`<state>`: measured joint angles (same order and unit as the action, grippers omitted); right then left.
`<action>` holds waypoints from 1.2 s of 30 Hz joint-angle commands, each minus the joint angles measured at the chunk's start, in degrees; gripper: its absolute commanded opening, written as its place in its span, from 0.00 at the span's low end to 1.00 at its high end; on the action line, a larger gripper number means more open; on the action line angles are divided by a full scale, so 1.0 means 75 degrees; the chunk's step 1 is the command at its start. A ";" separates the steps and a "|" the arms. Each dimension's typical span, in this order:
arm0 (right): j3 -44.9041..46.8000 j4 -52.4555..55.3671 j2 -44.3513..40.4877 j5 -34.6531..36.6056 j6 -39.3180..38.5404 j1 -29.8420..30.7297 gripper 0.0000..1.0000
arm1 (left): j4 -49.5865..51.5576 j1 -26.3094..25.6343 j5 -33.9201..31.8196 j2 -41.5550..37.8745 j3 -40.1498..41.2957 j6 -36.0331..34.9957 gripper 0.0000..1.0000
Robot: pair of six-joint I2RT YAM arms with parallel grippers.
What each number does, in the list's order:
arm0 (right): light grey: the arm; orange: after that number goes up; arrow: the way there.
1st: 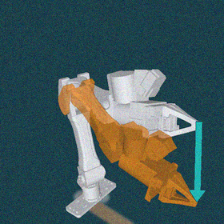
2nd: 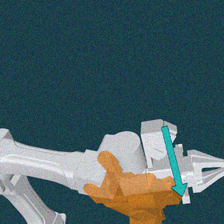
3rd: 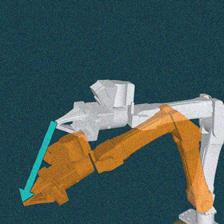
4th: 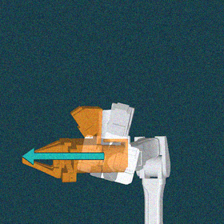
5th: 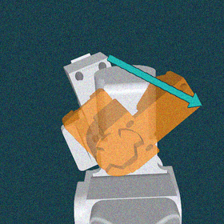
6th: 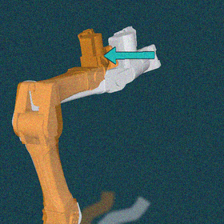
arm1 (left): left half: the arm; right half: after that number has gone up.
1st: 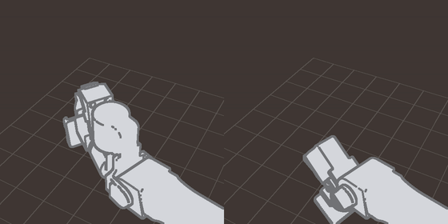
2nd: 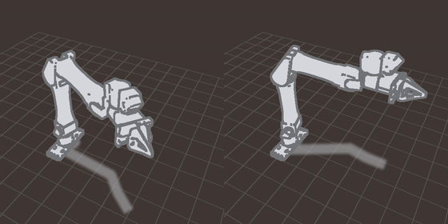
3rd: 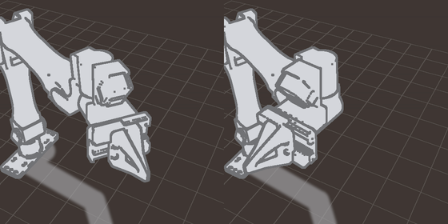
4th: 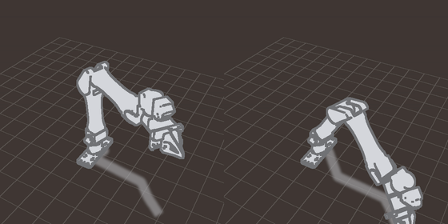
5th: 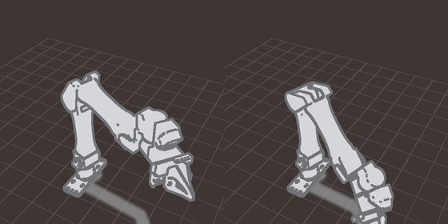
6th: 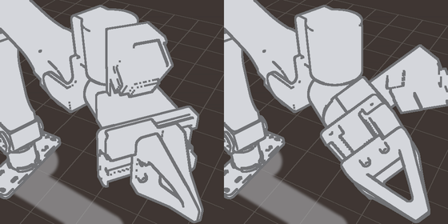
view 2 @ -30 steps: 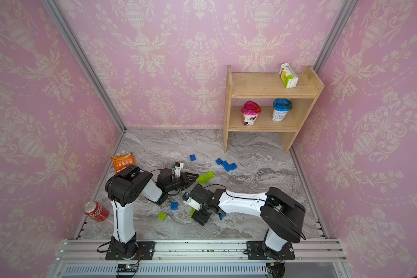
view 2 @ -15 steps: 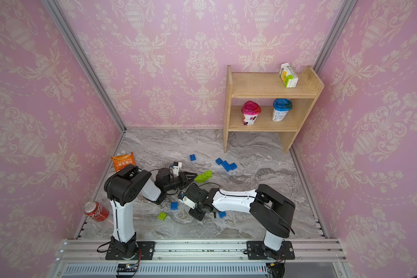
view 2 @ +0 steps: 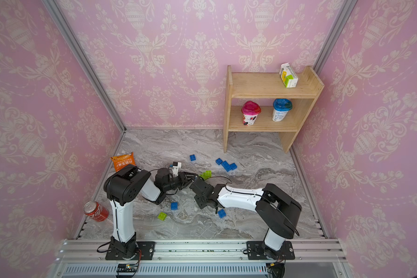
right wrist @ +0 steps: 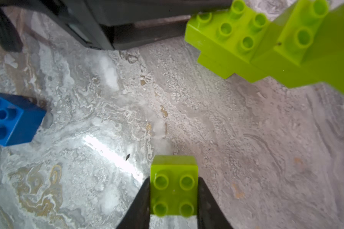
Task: Assemble the letter v with lego
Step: Adjust the lego brick at the center of the board, then pick up the lego brick from the center of the board.
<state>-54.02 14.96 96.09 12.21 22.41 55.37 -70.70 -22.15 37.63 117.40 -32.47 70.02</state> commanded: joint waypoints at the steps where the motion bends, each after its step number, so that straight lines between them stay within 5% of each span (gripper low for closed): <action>1: -0.0090 -0.0011 0.0264 0.0377 0.0691 0.0046 0.40 | 0.0949 0.0153 -0.0003 0.0064 0.0170 -0.0154 0.28; 6: -0.0077 0.0043 -0.0165 0.0423 0.0120 0.0270 0.83 | 0.1027 0.0227 0.0089 0.0037 0.0154 -0.0207 0.28; 8: -0.0034 -0.0045 -0.0437 0.0337 -0.0130 0.0419 0.90 | 0.1047 0.0241 0.0104 0.0049 0.0155 -0.0219 0.28; 17: -0.0147 -0.2100 0.0037 -0.1569 -0.1419 0.1689 0.73 | 0.1107 0.0428 0.0267 -0.0009 0.0159 -0.0323 0.28; 26: -0.0496 -0.4088 0.1390 -0.1214 -0.1587 0.2466 0.66 | 0.1142 0.0624 0.0373 -0.0027 0.0338 -0.0444 0.28; 36: -0.1113 -0.4345 0.2316 -0.0848 -0.1583 0.2507 0.70 | 0.1059 0.0647 0.0386 -0.0009 0.0363 -0.0418 0.28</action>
<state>-60.34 -16.29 111.94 4.23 11.51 74.04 -69.36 -18.11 41.54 116.55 -31.66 68.84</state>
